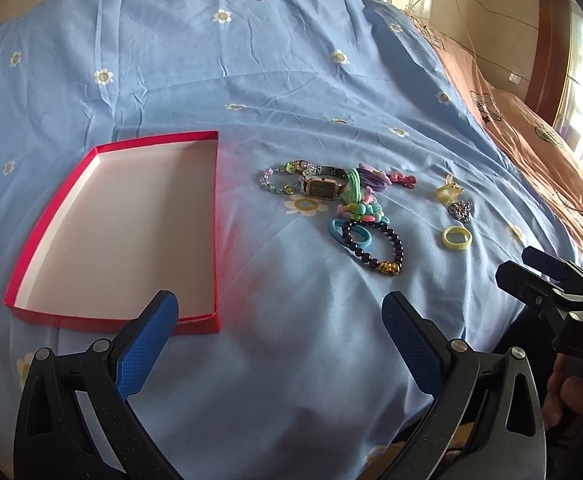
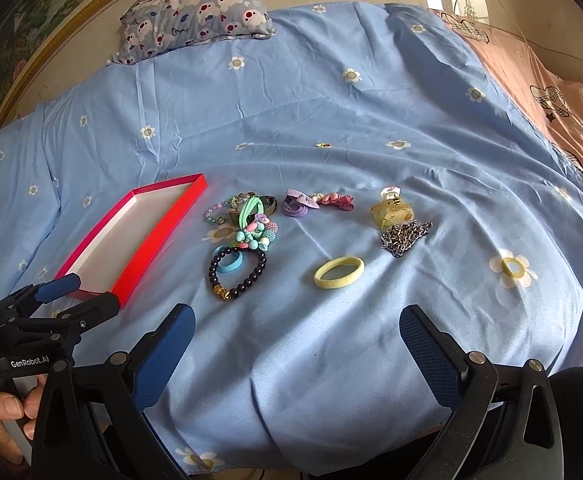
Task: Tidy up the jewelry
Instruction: 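Grasp the green hair tie with left gripper while right gripper grasps yellow hair tie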
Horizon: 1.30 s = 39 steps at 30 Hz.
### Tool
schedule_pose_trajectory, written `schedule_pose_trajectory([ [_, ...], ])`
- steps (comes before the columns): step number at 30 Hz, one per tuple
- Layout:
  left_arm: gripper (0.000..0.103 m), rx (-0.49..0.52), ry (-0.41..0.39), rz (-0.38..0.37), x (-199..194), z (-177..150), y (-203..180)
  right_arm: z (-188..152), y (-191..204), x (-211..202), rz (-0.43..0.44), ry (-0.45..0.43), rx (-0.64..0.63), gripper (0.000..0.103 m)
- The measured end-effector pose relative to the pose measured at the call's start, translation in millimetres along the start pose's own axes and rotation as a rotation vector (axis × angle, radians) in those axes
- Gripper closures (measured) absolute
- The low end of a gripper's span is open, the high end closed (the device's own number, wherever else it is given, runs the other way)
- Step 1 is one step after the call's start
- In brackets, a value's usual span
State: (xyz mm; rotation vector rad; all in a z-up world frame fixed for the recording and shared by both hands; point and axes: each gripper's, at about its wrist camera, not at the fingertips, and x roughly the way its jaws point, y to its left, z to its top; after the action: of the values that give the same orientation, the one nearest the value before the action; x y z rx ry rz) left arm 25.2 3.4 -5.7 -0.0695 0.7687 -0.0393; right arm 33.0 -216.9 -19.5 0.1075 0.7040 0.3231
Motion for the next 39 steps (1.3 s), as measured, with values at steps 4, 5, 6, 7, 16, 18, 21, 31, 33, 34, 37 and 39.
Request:
schedule_pose_trajectory([
  [4,0.004,-0.009,0.027,-0.035,12.4,7.7,0.0,3.0,-6.3,7.1,0.002,0.020,0.014,0.005],
  [5,0.006,-0.006,0.034,-0.045,15.9,10.3,-1.2,4.0,-8.1,9.0,0.003,0.027,0.020,0.006],
  [6,0.008,-0.005,0.039,-0.054,18.6,12.2,-2.3,5.5,-10.6,11.7,0.004,0.034,0.027,0.008],
  [7,0.010,-0.004,0.045,-0.064,21.5,14.2,-3.8,6.5,-12.6,13.8,0.004,0.040,0.032,0.011],
  [16,0.019,0.022,0.081,-0.133,46.1,44.4,-17.9,16.8,-29.1,33.8,0.014,0.090,0.088,0.039],
  [18,0.022,0.026,0.076,-0.144,51.7,55.5,-22.1,20.0,-32.6,37.6,0.019,0.100,0.103,0.044],
  [21,0.031,0.030,0.084,-0.165,64.3,69.1,-27.5,24.8,-35.8,43.1,0.012,0.110,0.109,0.046],
  [31,0.063,0.023,0.178,-0.235,117.6,91.6,-40.4,26.2,-47.8,67.1,0.003,0.194,0.140,0.076],
  [33,0.076,0.024,0.198,-0.252,126.0,93.4,-42.3,27.1,-48.2,69.7,0.002,0.198,0.143,0.085],
  [34,0.080,0.027,0.204,-0.259,129.1,94.1,-43.4,27.7,-48.7,70.7,0.004,0.199,0.144,0.090],
  [37,0.094,0.033,0.223,-0.291,135.5,93.9,-45.2,30.0,-49.0,73.0,0.004,0.199,0.147,0.097],
  [39,0.098,0.031,0.216,-0.298,134.1,94.1,-44.6,31.3,-48.9,73.6,0.006,0.196,0.149,0.099],
])
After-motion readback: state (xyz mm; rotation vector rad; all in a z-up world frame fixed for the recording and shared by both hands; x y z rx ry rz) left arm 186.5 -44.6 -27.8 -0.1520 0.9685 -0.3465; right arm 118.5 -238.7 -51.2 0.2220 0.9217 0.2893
